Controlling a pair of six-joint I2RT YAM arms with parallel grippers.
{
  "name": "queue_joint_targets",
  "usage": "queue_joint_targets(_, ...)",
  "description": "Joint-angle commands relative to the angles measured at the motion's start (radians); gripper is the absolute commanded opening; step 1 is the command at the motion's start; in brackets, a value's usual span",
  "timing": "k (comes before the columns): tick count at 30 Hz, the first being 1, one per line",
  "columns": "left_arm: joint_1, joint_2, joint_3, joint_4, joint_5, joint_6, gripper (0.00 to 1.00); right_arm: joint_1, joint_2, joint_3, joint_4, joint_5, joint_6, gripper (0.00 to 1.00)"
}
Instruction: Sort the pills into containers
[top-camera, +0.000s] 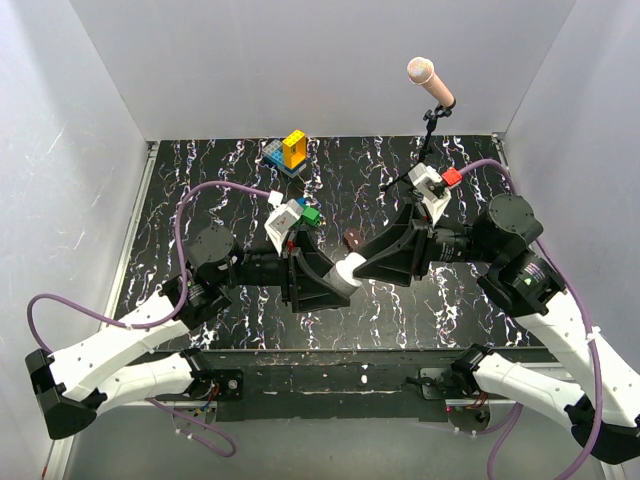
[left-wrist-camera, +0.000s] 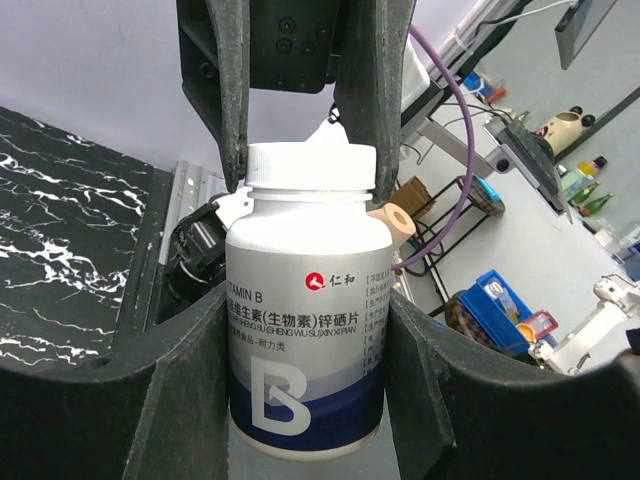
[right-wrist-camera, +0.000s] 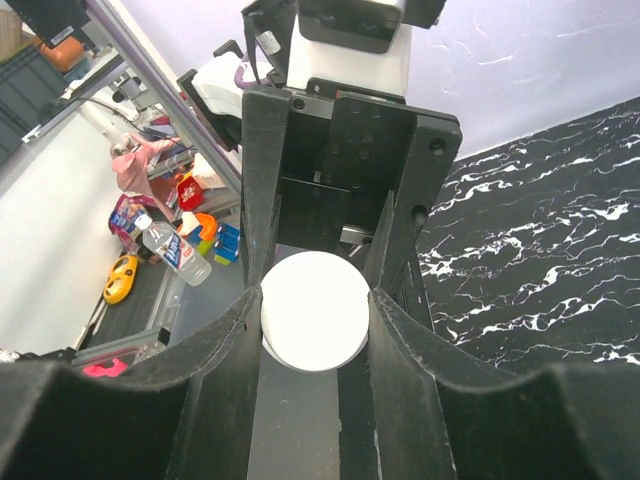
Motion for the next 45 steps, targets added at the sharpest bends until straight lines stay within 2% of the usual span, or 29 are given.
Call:
queue_joint_targets(1,0.004,0.0,-0.003,0.066,0.033,-0.032,0.0,0.001,-0.028,0.016,0.054,-0.048,-0.035,0.01)
queue_joint_targets(6,0.004,0.0,-0.006,0.05,0.015,-0.018,0.0,0.001,-0.017,0.022,0.038,-0.032,-0.035,0.01)
queue_joint_targets(7,0.004,0.004,-0.006,0.045,0.011,-0.017,0.0,0.001,-0.016,0.022,0.038,-0.032,-0.033,0.06)
queue_joint_targets(12,0.004,-0.003,-0.003,0.013,-0.012,0.0,0.0,0.001,-0.022,0.006,0.055,0.0,-0.01,0.68)
queue_joint_targets(14,0.004,-0.006,0.0,-0.003,-0.018,0.008,0.0,0.001,-0.025,0.006,0.061,0.012,-0.001,0.81)
queue_joint_targets(17,0.004,-0.006,0.0,-0.032,-0.024,0.021,0.0,0.001,-0.043,0.001,0.072,0.072,0.036,0.91)
queue_joint_targets(21,0.004,0.002,0.007,-0.07,-0.022,0.037,0.0,0.001,-0.068,-0.004,0.067,0.176,0.068,0.92)
queue_joint_targets(24,0.004,0.008,0.013,-0.081,-0.019,0.048,0.0,0.001,-0.065,0.022,-0.015,0.28,0.068,0.92)
queue_joint_targets(31,0.003,0.01,0.055,-0.203,-0.091,0.119,0.0,0.001,0.044,0.203,-0.362,0.46,0.094,0.92)
queue_joint_targets(34,0.004,0.011,0.073,-0.288,-0.153,0.176,0.0,0.001,0.107,0.285,-0.466,0.452,0.103,0.92)
queue_joint_targets(40,0.004,0.023,0.086,-0.337,-0.2,0.218,0.0,0.001,0.213,0.38,-0.655,0.452,0.135,0.92)
queue_joint_targets(45,0.004,0.022,0.099,-0.4,-0.258,0.255,0.0,0.001,0.277,0.408,-0.726,0.371,0.178,0.91)
